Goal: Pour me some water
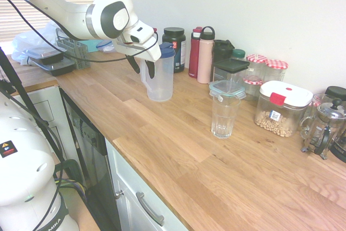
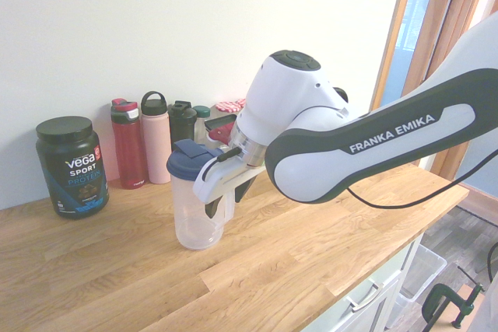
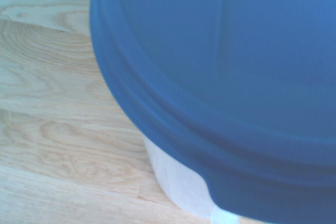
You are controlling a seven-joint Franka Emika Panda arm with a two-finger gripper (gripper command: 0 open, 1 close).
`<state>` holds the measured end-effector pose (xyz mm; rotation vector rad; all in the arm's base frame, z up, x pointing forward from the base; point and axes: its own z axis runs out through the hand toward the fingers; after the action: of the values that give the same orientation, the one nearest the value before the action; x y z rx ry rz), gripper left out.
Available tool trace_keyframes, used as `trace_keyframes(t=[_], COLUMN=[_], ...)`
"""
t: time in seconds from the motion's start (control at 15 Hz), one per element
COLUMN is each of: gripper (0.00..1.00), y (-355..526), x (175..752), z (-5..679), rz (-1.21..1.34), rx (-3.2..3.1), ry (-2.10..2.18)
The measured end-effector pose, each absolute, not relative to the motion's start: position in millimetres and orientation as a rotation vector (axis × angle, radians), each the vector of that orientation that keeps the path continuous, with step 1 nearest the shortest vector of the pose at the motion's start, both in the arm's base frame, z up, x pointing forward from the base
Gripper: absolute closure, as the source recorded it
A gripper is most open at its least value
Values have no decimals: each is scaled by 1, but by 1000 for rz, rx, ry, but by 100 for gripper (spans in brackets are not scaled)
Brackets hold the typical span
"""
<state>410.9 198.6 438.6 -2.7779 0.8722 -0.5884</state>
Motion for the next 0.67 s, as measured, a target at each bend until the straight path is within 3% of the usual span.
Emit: trace_keyframes(t=[0.67], gripper=[100], y=[201], x=[414], z=[448], rz=[-604], rx=[-2778], ry=[870])
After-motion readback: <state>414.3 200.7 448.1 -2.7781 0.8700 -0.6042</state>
